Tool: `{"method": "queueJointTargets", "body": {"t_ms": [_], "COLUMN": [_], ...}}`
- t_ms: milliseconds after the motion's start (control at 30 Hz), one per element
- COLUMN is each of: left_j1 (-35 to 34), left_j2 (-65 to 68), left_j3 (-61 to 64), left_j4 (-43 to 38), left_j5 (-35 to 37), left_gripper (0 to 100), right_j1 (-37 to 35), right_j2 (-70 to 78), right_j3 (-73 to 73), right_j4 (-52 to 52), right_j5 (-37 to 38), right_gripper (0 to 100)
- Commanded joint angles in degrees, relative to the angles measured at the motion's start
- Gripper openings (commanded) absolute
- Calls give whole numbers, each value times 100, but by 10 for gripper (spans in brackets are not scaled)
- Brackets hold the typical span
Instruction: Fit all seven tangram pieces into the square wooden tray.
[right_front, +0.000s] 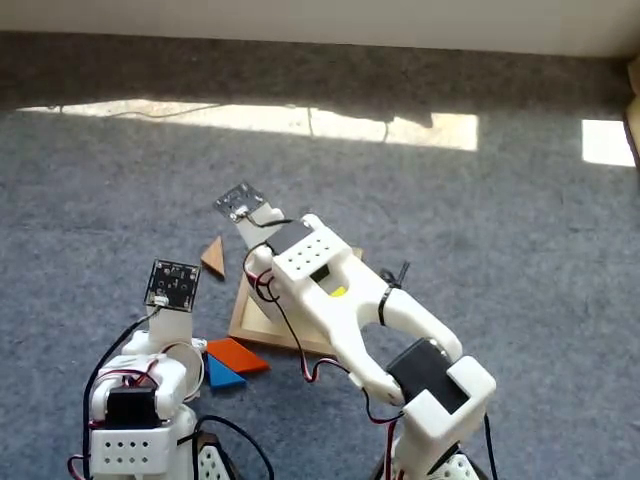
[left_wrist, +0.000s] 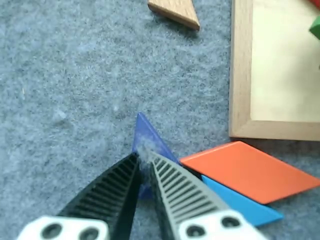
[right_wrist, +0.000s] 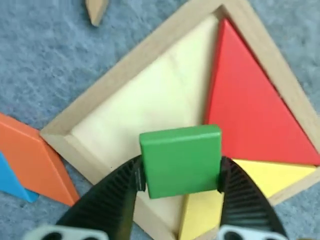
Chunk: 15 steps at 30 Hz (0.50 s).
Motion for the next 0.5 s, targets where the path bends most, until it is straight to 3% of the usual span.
{"method": "queueJointTargets", "body": {"t_ms": [0,400,467], "left_j1": [-57,-57,-57], "left_j2": [-189,-189,-189], "left_j3": [110,110,110], "left_j4": [35,35,35], "left_j5": [53,53,53], "left_gripper": [7,7,7], "right_j1": [-101,-198,-198], "right_j2": [-66,-259,-505], "right_j3": [-338,-330,-330], "right_j4": [101,198,251], "right_j5": [-53,-9,-9], "right_gripper": [239,255,222]}}
